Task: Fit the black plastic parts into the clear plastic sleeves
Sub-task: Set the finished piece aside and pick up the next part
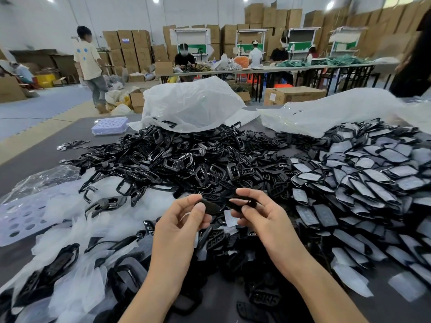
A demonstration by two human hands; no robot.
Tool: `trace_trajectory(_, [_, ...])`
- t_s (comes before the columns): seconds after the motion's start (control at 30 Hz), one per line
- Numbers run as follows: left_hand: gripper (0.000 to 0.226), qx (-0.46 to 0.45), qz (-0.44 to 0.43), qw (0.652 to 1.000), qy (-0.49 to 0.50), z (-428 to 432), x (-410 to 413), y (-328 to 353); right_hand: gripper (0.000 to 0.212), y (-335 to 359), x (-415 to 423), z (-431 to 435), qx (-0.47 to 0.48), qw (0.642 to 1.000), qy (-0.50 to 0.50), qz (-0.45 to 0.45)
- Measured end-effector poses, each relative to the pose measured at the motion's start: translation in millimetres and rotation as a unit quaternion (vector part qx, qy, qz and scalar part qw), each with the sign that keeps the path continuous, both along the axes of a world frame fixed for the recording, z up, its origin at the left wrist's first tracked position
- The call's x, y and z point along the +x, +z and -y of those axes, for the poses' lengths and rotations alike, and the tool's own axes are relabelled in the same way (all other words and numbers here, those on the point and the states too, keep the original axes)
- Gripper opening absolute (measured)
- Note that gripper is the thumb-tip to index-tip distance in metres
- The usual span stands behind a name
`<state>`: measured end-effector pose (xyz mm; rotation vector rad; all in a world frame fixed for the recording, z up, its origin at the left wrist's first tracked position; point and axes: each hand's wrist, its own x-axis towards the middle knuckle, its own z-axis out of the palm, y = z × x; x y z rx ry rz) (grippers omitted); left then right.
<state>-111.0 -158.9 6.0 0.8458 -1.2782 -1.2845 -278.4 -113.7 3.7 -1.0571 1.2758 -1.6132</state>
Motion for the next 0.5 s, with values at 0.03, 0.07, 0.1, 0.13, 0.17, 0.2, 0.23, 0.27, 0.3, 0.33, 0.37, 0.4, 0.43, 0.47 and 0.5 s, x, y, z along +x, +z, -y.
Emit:
trace_trajectory(0.03, [0.014, 0.0, -0.005, 1.0, -0.004, 0.0, -0.3, -0.3, 0.038, -1.2, 0.3, -0.3, 0.004, 1.0, 0.0, -0.028])
trace_trajectory(0.07, [0.011, 0.004, -0.013, 1.0, -0.008, -0.2, -0.5, -0.3, 0.033, -2.5, 0.6, -0.6, 0.006, 0.999, 0.003, -0.034])
trace_trajectory(0.1, [0.011, 0.008, -0.019, 1.0, -0.012, -0.8, -0.6, -0.1, 0.03, -3.6, 1.1, -0.3, 0.006, 1.0, 0.005, -0.026])
trace_trajectory(0.13, [0.015, 0.012, -0.022, 1.0, -0.015, -1.3, -0.9, -0.4, 0.026, -4.0, 1.9, 0.2, 0.005, 1.0, 0.007, -0.012])
trace_trajectory(0.17, [0.019, 0.014, -0.019, 1.0, -0.015, -1.9, -1.0, -1.0, 0.022, -4.4, 3.1, 0.9, 0.004, 1.0, 0.011, 0.007])
trace_trajectory(0.2, [0.023, 0.013, -0.008, 1.0, -0.014, -2.4, -1.1, -1.8, 0.019, -4.7, 4.5, 1.4, 0.004, 1.0, 0.016, 0.027])
trace_trajectory(0.23, [0.025, 0.008, 0.01, 1.0, -0.012, -3.2, -1.0, -2.3, 0.018, -5.1, 5.9, 2.0, 0.005, 0.999, 0.023, 0.048])
trace_trajectory(0.27, [0.023, 0.001, 0.03, 0.999, -0.011, -3.7, -1.1, -3.1, 0.017, -5.4, 7.4, 2.1, 0.004, 0.997, 0.035, 0.069])
trace_trajectory(0.3, [0.02, -0.005, 0.046, 0.999, -0.007, -4.1, -1.3, -4.2, 0.016, -6.0, 9.1, 2.3, 0.001, 0.995, 0.049, 0.088])
trace_trajectory(0.33, [0.015, -0.007, 0.05, 0.999, -0.002, -3.8, -1.6, -5.2, 0.016, -6.6, 11.1, 2.2, -0.004, 0.992, 0.064, 0.106])
trace_trajectory(0.37, [0.008, -0.007, 0.046, 0.999, -0.002, -3.6, -2.1, -5.8, 0.016, -7.0, 13.3, 2.3, -0.008, 0.99, 0.076, 0.121])
trace_trajectory(0.4, [0.006, -0.007, 0.04, 0.999, -0.005, -3.9, -2.3, -6.1, 0.016, -6.9, 15.4, 2.2, -0.013, 0.987, 0.086, 0.133])
trace_trajectory(0.43, [0.01, -0.007, 0.034, 0.999, -0.005, -4.0, -2.8, -5.8, 0.016, -6.7, 17.0, 2.1, -0.018, 0.985, 0.094, 0.142])
trace_trajectory(0.47, [0.013, -0.004, 0.026, 1.0, -0.005, -4.1, -2.7, -5.5, 0.017, -6.1, 17.7, 2.1, -0.021, 0.984, 0.099, 0.147])
trace_trajectory(0.5, [0.014, -0.002, 0.022, 1.0, -0.004, -4.2, -2.2, -4.8, 0.017, -5.7, 18.0, 1.9, -0.023, 0.983, 0.104, 0.15])
